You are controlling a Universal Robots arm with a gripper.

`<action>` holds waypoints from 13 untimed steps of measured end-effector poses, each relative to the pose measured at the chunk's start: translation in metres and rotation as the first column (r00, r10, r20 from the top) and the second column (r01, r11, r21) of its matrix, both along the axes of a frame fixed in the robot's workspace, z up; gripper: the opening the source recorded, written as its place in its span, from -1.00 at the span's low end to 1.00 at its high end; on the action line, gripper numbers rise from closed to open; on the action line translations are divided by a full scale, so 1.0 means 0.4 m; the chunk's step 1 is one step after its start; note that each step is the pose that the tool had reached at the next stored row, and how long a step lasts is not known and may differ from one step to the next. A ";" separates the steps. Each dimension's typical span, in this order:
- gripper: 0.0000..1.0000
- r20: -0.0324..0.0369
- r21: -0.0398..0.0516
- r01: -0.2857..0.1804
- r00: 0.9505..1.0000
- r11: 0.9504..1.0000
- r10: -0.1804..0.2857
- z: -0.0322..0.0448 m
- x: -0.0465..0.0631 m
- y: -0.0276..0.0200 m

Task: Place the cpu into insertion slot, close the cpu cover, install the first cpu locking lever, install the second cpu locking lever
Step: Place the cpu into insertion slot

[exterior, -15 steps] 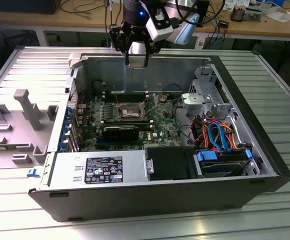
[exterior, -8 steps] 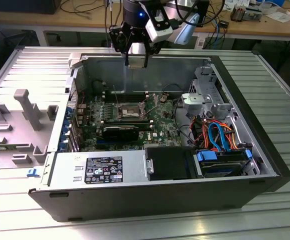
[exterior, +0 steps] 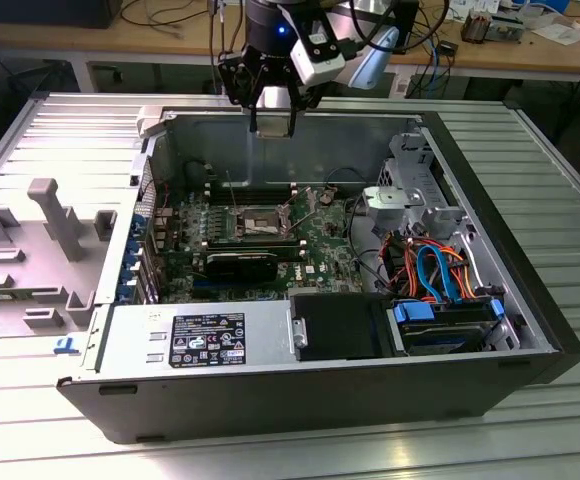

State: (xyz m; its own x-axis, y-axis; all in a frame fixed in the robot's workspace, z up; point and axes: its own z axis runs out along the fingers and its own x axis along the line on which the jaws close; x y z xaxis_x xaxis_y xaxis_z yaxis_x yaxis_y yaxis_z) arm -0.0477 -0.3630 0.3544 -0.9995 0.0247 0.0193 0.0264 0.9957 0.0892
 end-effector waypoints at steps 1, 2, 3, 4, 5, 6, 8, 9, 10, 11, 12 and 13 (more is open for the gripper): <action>0.09 0.000 0.000 0.000 1.000 1.000 0.000 0.000 0.000 0.000; 0.09 0.000 0.000 0.000 1.000 1.000 0.000 -0.001 0.000 0.000; 0.09 0.000 0.000 0.000 1.000 1.000 0.000 -0.001 0.000 0.000; 0.09 0.000 0.000 0.000 1.000 1.000 0.000 -0.002 0.000 -0.001; 0.09 0.000 0.000 0.000 1.000 1.000 0.000 -0.002 0.000 -0.001; 0.09 0.000 0.000 0.000 1.000 1.000 0.000 -0.002 0.000 -0.001; 0.09 0.000 0.000 0.000 1.000 1.000 0.000 -0.003 0.000 -0.001; 0.09 0.000 0.000 0.000 1.000 1.000 0.000 -0.003 0.000 -0.001; 0.09 0.000 0.000 0.000 1.000 1.000 0.000 -0.003 0.000 -0.002; 0.09 0.000 0.000 0.000 1.000 1.000 0.000 -0.004 0.000 -0.002; 0.09 0.000 0.000 0.000 1.000 1.000 0.000 -0.004 0.000 -0.002; 0.09 0.000 0.000 0.000 1.000 1.000 0.000 -0.004 0.000 -0.002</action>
State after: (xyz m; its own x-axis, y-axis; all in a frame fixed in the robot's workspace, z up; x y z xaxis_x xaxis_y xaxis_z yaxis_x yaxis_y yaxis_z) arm -0.0477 -0.3636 0.3526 -0.9995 0.0248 0.0193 0.0264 0.9957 0.0892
